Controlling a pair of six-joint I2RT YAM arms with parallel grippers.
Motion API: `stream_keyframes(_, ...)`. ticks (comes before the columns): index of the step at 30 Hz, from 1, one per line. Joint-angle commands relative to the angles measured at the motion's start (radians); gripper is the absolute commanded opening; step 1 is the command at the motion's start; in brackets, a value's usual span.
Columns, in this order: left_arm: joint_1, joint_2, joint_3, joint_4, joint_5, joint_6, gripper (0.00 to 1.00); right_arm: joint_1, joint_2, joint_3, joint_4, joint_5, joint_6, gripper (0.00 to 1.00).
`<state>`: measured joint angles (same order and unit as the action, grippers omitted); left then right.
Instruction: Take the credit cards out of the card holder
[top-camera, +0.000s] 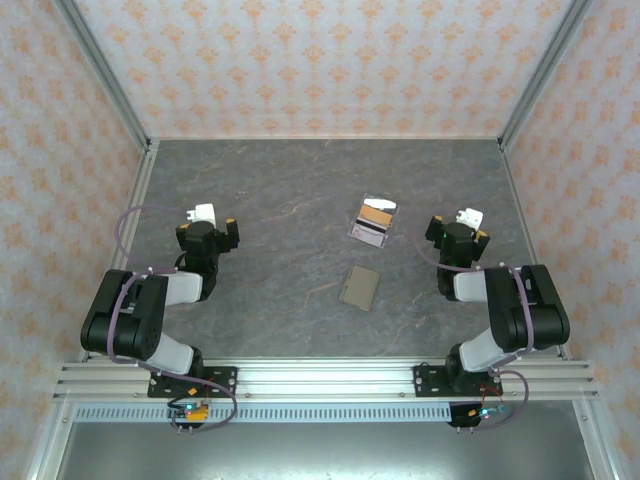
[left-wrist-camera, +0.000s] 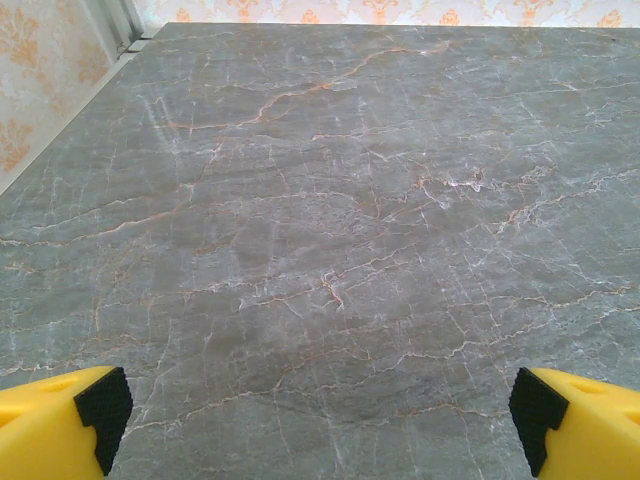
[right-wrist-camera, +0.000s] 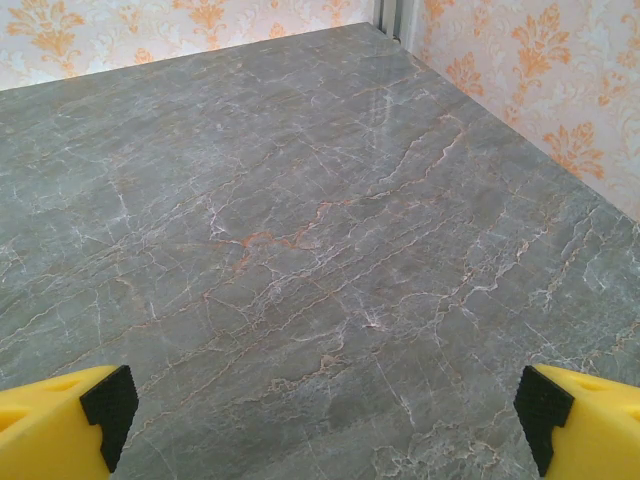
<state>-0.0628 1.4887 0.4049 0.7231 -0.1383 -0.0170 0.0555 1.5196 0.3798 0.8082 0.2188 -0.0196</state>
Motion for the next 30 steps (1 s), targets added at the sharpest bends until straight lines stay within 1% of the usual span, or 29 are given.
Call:
stream_keyframes(1,0.008,0.007,0.018,0.025,-0.008,0.019,1.0,-0.003,-0.002,0.023,-0.006,-0.003,0.015,0.99)
stream_keyframes(24,0.009,0.007,0.02,0.023,-0.004,0.017,1.0,-0.003,-0.001,0.022,-0.007,-0.002,0.016,0.99)
stream_keyframes(30,0.009,-0.002,0.023,0.013,-0.012,0.016,1.0,-0.002,-0.007,0.007,0.017,-0.021,0.01,0.99)
